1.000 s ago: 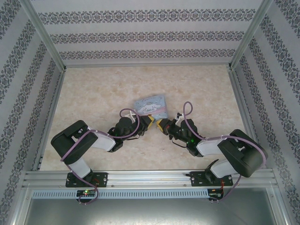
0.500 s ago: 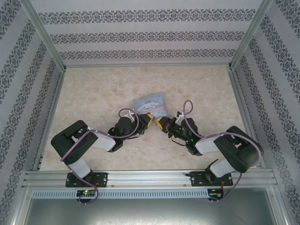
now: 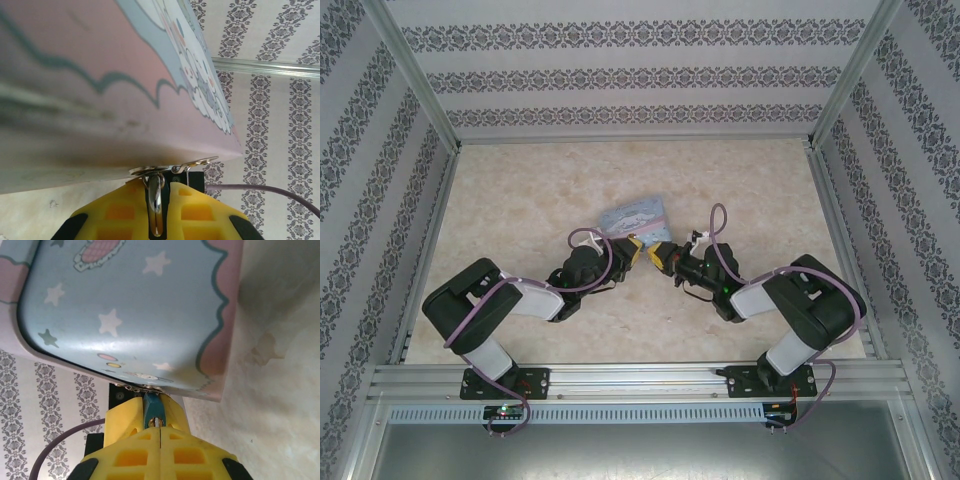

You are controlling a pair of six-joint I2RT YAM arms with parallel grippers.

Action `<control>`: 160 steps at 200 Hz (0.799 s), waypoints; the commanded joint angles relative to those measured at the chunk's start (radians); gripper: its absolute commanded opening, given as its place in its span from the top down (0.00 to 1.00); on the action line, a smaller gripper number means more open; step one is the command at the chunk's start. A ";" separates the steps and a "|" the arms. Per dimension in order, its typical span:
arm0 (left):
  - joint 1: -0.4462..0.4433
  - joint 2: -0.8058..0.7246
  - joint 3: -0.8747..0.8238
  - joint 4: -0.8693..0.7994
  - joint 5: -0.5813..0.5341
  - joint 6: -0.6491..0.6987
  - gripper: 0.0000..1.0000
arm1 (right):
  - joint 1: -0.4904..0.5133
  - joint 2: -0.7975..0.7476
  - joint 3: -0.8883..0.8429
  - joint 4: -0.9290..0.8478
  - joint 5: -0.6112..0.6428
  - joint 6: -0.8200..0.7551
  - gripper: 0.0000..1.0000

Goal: Unlock the padlock with the key

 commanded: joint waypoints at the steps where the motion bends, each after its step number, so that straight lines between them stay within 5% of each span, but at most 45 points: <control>1: -0.046 -0.044 0.027 0.037 0.195 0.023 1.00 | -0.027 0.038 0.061 0.047 -0.021 -0.028 1.00; 160: -0.046 -0.023 0.038 0.044 0.210 0.015 1.00 | -0.025 0.086 0.133 -0.032 -0.059 -0.100 1.00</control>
